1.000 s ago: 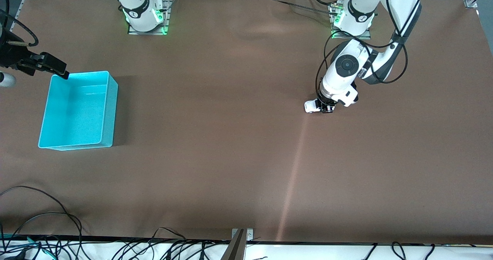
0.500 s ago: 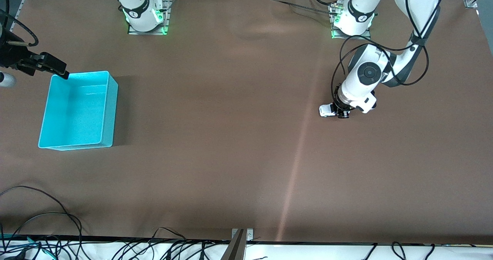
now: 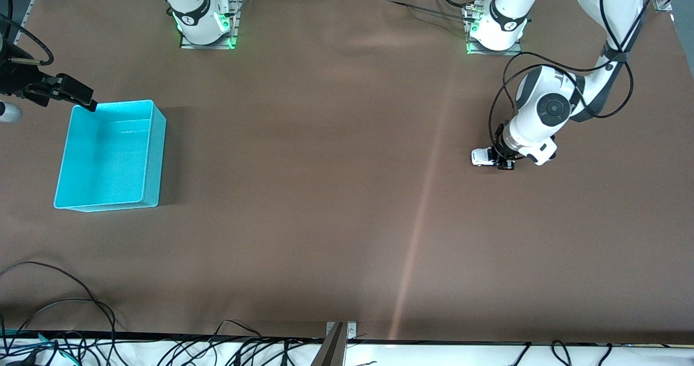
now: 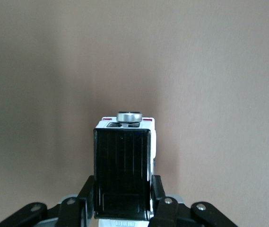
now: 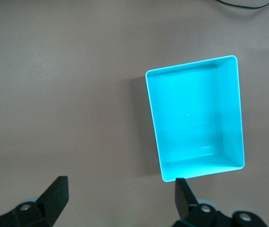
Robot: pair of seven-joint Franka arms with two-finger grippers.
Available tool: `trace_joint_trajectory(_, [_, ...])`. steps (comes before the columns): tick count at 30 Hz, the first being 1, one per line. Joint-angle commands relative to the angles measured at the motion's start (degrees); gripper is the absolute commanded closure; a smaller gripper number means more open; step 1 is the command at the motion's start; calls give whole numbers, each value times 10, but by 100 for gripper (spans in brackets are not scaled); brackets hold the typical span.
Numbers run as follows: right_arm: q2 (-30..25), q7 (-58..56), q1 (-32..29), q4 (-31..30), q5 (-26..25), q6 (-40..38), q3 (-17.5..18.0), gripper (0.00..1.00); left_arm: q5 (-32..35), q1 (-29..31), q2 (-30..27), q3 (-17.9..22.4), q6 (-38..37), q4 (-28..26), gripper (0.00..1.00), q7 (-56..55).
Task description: Wind and store white jeep toy
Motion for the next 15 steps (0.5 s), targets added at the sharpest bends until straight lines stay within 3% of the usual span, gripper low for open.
trace_joint_trajectory(1, [5, 5, 0, 12, 8, -2, -2, 0, 29, 41, 40, 7, 29, 1, 73, 49])
trace_joint_trajectory(12, [4, 5, 0, 12, 8, -2, -2, 0, 59, 86, 46, 7, 29, 1, 62, 68])
trace_joint_trajectory(15, [4, 5, 0, 12, 8, -2, -2, 0, 66, 92, 49, 7, 30, 2, 47, 68])
